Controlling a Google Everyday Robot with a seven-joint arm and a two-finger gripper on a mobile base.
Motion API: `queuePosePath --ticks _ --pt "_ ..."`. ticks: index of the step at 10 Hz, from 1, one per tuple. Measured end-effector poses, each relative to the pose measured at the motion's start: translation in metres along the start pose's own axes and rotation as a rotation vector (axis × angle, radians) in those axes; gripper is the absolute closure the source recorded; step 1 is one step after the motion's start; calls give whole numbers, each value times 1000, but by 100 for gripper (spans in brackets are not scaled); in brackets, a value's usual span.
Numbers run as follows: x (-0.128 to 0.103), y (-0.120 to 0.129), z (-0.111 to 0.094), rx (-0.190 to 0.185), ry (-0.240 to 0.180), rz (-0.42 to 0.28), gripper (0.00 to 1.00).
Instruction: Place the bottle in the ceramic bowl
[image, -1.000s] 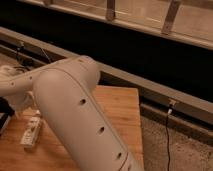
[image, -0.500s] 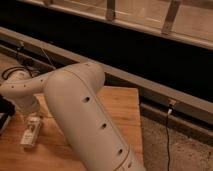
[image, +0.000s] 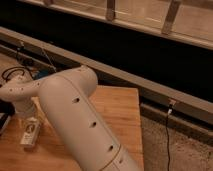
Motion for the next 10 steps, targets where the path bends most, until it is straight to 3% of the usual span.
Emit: queuePosePath --ticks 2,4,6,8,10 --pt "2 -7 18 -3 35 17 40" --pt "3 -10 22 -1 40 18 58" --pt "4 -9 7 0 8 16 78" --pt "3 -20 -30 4 -58 37 98" --pt "-1 -48 -57 15 -111 69 100"
